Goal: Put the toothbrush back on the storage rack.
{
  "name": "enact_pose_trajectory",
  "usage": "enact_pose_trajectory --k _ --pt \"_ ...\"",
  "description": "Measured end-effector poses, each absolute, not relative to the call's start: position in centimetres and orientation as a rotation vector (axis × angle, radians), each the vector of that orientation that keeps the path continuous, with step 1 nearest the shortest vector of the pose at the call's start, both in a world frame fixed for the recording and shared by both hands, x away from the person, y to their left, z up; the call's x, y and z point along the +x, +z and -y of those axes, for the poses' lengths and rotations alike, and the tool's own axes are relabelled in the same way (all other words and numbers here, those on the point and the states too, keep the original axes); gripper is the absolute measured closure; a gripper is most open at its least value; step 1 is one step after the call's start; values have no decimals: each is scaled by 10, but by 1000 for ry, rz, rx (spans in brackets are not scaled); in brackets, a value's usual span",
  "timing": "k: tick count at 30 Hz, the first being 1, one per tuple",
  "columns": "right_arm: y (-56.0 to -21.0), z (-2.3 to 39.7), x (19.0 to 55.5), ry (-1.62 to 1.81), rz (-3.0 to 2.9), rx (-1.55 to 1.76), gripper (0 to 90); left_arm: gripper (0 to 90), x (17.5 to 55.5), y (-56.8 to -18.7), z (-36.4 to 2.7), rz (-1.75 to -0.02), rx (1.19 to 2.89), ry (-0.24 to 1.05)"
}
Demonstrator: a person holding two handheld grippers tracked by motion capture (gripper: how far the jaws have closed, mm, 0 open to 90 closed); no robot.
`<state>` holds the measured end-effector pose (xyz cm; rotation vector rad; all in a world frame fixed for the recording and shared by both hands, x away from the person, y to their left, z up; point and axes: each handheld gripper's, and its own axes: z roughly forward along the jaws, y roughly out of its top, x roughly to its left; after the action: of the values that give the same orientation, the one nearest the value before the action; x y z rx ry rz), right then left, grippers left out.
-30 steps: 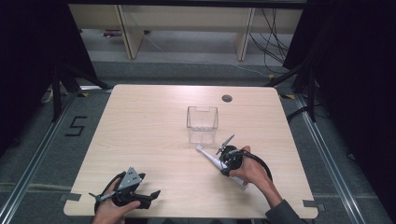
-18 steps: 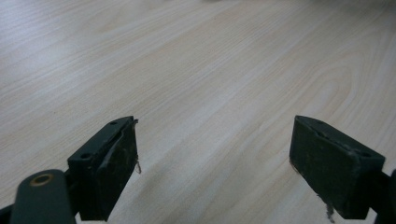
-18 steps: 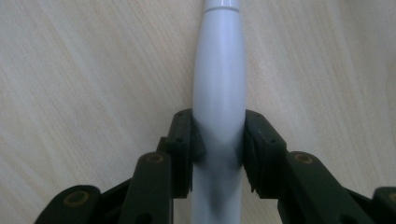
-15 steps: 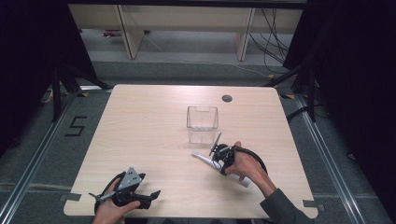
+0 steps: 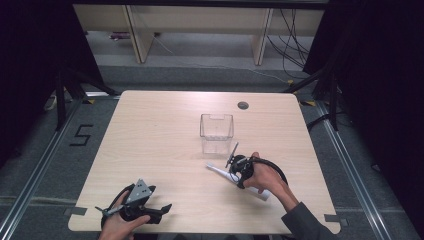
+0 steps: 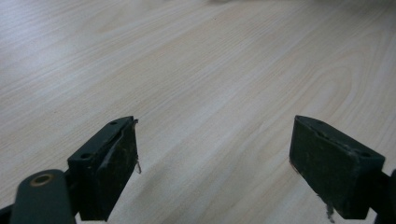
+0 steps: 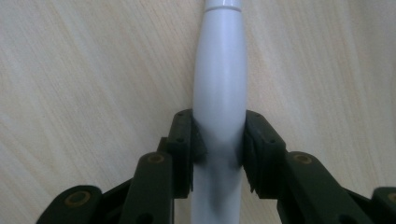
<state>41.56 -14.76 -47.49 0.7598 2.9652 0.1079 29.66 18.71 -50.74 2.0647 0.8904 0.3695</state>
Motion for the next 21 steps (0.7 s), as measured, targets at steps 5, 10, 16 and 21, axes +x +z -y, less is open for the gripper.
enact_pose_trajectory --k 5,10,16,21 --pt "-474 152 412 132 -2968 754 669 150 296 -508 -187 -894 2058 365" --pt "-467 157 410 178 -2949 746 669 150 297 -508 -187 -892 2054 368" --pt "-454 167 408 276 -2918 786 669 150 296 -509 -186 -901 2036 356" --pt "-440 174 404 398 -2868 788 669 150 296 -509 -186 -901 2039 358"
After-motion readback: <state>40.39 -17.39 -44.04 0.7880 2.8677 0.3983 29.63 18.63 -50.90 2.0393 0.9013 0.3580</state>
